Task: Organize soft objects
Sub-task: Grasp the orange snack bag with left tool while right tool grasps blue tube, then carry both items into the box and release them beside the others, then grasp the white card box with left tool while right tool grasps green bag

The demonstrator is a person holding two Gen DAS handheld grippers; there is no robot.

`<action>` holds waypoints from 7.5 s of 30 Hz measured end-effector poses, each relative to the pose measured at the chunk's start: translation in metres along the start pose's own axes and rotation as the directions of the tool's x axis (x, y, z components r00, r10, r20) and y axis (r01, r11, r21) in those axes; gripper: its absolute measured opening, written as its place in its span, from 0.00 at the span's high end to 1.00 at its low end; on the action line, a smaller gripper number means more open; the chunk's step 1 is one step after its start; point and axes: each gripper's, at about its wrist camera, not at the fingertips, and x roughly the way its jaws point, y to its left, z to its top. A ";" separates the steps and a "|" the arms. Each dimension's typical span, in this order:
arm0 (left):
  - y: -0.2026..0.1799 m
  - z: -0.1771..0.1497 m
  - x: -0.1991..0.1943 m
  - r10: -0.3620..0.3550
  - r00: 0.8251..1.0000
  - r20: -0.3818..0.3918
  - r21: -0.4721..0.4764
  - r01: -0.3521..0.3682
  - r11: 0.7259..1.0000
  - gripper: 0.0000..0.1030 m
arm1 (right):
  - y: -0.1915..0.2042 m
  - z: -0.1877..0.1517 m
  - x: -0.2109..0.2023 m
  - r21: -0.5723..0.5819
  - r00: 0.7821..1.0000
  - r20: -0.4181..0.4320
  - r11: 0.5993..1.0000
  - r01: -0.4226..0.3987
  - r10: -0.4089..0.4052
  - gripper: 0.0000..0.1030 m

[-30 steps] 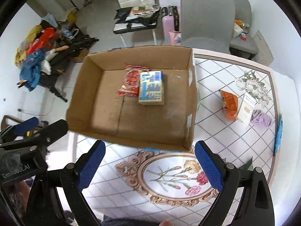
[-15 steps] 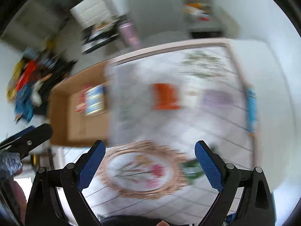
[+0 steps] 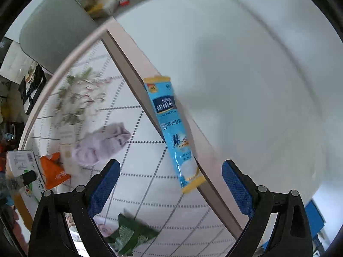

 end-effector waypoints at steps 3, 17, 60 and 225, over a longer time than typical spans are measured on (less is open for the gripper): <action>-0.001 0.010 0.026 0.026 0.998 -0.048 -0.004 -0.026 1.000 0.16 | 0.003 0.008 0.024 -0.002 0.999 -0.041 1.000 0.019 -0.019 0.07; 0.016 0.007 0.055 0.040 0.998 -0.049 -0.072 -0.044 0.996 0.61 | 0.020 0.024 0.058 -0.050 0.990 -0.072 0.992 0.120 -0.123 0.76; 0.275 -0.204 -0.188 -0.020 0.894 0.448 -0.210 0.127 0.969 0.63 | 0.411 -0.250 -0.159 -0.600 0.961 -0.038 0.763 -0.240 0.273 0.83; -0.053 0.021 0.054 0.090 0.996 0.018 0.159 -0.092 0.983 0.46 | 0.075 -0.063 0.067 -0.092 0.962 -0.272 0.996 -0.012 -0.014 0.59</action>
